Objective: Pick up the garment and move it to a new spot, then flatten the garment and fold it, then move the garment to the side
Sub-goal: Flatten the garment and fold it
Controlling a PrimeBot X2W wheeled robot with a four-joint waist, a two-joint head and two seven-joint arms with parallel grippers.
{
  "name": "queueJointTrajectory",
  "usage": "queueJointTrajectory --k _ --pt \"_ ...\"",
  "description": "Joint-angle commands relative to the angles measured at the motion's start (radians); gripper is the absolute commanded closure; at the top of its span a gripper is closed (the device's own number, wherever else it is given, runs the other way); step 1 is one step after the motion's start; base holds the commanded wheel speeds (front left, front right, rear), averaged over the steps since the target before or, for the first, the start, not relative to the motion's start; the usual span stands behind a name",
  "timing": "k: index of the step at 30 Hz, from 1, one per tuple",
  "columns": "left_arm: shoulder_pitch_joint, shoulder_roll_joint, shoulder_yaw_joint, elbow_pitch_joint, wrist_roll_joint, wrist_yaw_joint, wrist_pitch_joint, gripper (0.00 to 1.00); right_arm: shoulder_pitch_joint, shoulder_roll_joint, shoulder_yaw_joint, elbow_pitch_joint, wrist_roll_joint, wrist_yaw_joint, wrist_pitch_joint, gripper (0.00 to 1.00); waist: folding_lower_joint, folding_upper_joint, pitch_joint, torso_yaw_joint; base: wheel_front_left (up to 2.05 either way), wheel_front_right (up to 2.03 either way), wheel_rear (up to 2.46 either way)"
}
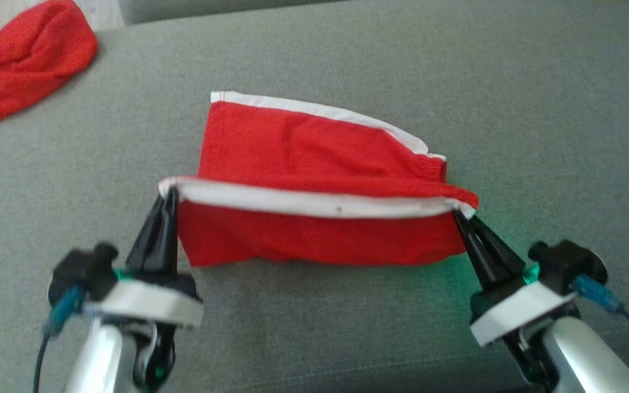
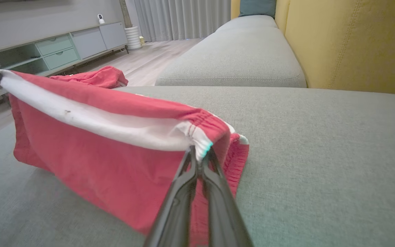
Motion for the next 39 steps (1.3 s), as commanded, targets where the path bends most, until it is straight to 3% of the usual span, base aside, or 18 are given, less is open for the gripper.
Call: queueJointTrajectory --k 1,16,23,34,35,36,37,38,39 --pt "-0.069 0.015 0.032 0.001 0.013 -0.003 0.001 1.0 -0.037 0.004 0.017 -0.008 -0.005 0.007 -0.018 1.0 0.0 -0.0001 0.023 -0.007 0.0 0.0 0.0" --pt "-0.519 0.022 0.021 0.376 0.091 0.047 -0.008 1.0 -0.296 0.168 -0.04 0.222 -0.073 0.007 -0.082 1.0 0.0 -0.0001 0.228 -0.035 0.0 0.0 0.0" --pt "-0.654 0.025 0.004 0.538 0.116 0.062 -0.011 1.0 -0.353 0.204 -0.045 0.277 -0.096 0.007 -0.094 1.0 0.0 -0.0001 0.261 -0.037 0.0 0.0 0.0" --pt "-0.771 0.028 -0.017 0.675 0.128 0.066 -0.014 0.99 -0.397 0.233 -0.088 0.315 -0.137 0.007 -0.098 1.0 0.0 -0.0001 0.282 -0.051 0.0 0.0 0.0" --pt "-0.777 0.027 -0.019 0.685 0.128 0.066 -0.014 0.85 -0.399 0.234 -0.09 0.313 -0.139 0.007 -0.098 1.0 0.0 -0.0001 0.282 -0.052 0.0 0.0 0.0" --pt "-0.782 0.026 -0.021 0.692 0.127 0.063 -0.014 0.67 -0.401 0.235 -0.093 0.308 -0.141 0.007 -0.098 0.93 0.0 -0.0001 0.281 -0.052 0.0 0.0 0.0" --pt "-0.786 0.025 -0.023 0.698 0.126 0.062 -0.014 0.49 -0.4 0.236 -0.099 0.304 -0.143 0.007 -0.098 0.69 0.0 -0.0001 0.28 -0.051 0.0 0.0 0.0" --pt "-0.789 0.022 -0.025 0.702 0.125 0.061 -0.015 0.11 -0.398 0.237 -0.104 0.3 -0.146 0.007 -0.098 0.46 0.0 -0.0001 0.278 -0.05 0.0 0.0 0.0" --pt "-0.79 0.02 -0.026 0.703 0.124 0.06 -0.015 0.0 -0.395 0.238 -0.109 0.297 -0.15 0.007 -0.098 0.05 0.0 -0.0001 0.275 -0.049 0.0 0.0 0.0"
